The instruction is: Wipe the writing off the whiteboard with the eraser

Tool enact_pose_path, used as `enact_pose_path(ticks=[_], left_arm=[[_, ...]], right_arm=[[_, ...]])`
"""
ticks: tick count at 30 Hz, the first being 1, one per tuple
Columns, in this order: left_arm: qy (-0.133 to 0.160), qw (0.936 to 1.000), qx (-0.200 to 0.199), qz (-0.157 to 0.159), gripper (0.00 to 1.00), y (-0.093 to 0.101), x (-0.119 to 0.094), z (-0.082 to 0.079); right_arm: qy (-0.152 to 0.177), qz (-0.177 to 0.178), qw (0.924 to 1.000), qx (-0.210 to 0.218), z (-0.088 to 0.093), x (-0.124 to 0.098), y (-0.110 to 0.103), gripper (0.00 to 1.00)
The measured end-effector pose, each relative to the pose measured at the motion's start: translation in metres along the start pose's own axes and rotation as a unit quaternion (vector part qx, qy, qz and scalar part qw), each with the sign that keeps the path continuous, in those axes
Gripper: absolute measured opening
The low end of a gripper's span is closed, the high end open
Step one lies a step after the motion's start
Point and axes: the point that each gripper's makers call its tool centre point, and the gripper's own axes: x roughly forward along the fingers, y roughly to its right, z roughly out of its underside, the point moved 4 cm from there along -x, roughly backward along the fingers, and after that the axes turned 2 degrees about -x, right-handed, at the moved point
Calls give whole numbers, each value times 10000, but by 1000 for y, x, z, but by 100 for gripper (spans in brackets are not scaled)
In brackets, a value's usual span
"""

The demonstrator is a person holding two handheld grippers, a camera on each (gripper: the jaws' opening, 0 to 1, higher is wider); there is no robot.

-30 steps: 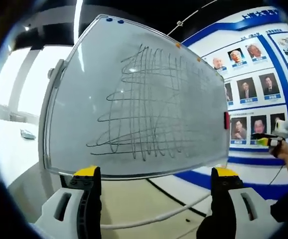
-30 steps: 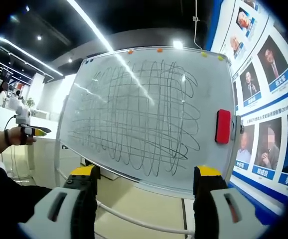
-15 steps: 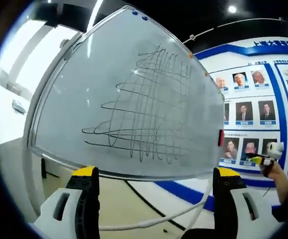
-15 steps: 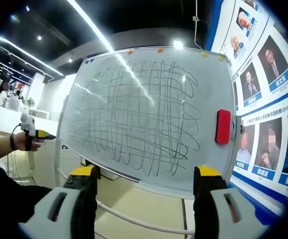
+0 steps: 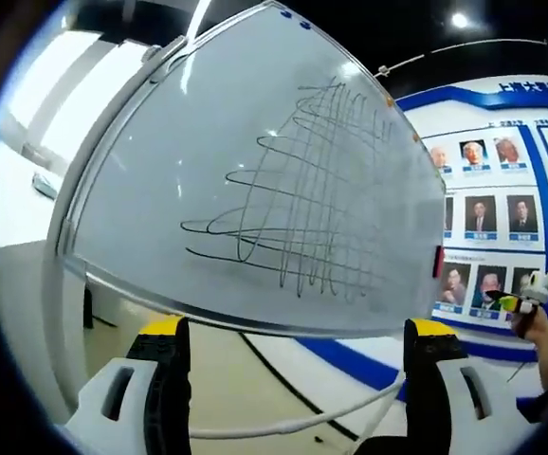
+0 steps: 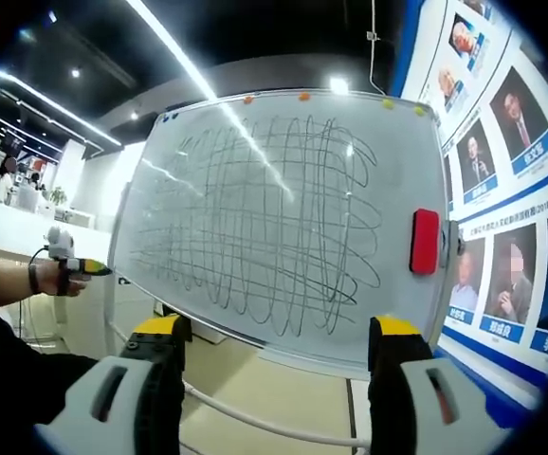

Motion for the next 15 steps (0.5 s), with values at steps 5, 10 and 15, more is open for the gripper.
enact_pose_path(ticks=[5,10,15], left_arm=[[32,9999,-106,-48,95,-7,2,1],[106,9998,-117,-74,94,-14,5,1],[80,9995,-280,-95,94,-22,9,2]], right_arm=[[-8,-7,10000,10,1,0,-1,74],[-23,-23,10000,0,1,1,-2,74],[-16,-11,10000,4,1,0,-2,74]])
